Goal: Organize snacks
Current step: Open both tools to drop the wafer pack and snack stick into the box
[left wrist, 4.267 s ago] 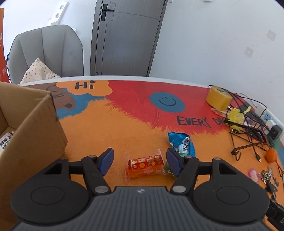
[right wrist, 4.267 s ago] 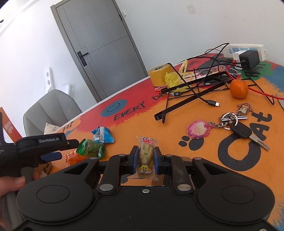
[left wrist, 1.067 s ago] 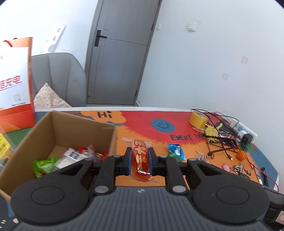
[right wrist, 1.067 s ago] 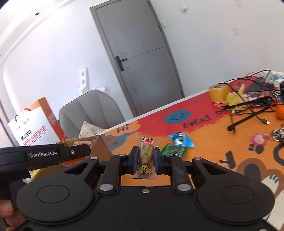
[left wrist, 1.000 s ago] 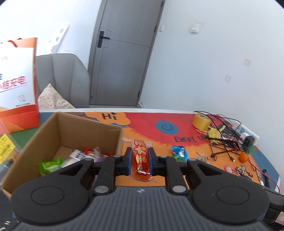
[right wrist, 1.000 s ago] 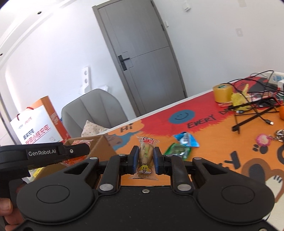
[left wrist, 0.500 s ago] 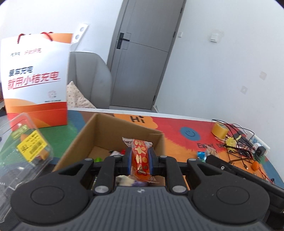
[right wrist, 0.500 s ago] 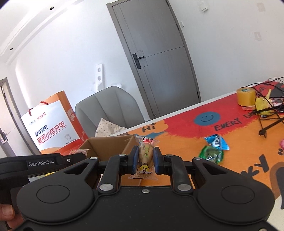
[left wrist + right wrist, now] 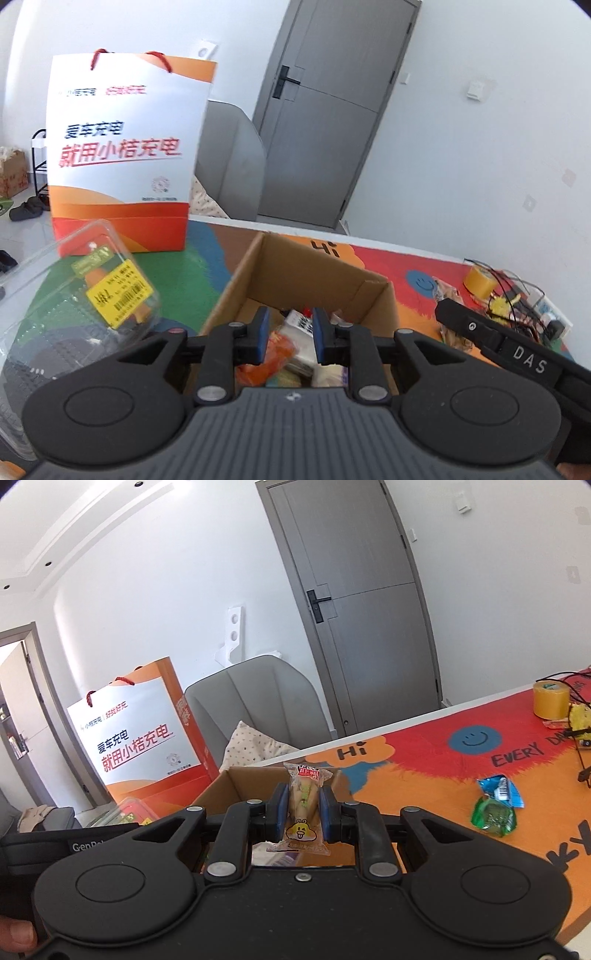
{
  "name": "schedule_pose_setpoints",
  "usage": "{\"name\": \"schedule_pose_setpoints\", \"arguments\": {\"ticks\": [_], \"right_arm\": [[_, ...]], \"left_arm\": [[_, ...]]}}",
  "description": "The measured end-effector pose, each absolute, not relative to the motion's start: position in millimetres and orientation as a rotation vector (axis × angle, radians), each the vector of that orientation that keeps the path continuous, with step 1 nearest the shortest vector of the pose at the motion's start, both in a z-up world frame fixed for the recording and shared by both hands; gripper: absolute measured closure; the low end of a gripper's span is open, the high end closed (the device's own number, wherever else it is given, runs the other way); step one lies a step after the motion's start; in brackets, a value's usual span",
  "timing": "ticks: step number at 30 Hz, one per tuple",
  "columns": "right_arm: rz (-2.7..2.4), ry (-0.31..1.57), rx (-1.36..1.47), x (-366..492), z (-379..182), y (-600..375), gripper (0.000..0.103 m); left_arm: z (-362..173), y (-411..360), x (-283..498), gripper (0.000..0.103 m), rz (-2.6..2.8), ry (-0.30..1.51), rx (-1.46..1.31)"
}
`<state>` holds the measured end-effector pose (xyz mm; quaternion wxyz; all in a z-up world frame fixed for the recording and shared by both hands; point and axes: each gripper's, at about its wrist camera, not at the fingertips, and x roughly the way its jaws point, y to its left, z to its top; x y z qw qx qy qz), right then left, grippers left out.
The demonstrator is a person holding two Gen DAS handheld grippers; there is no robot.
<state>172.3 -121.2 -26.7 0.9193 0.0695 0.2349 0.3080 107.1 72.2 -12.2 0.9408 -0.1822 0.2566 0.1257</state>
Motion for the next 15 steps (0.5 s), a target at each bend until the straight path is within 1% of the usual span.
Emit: {"name": "schedule_pose_setpoints", "arguments": {"ticks": [11, 15], "right_arm": [[0.677, 0.5, 0.092, 178.6, -19.0, -80.4, 0.084], [0.682, 0.508, 0.079, 182.4, -15.4, -66.0, 0.084]], "left_arm": [[-10.1, 105.4, 103.1, 0.078, 0.285, 0.506, -0.432], [-7.0, 117.1, 104.4, 0.073, 0.291, 0.502, -0.446]]}}
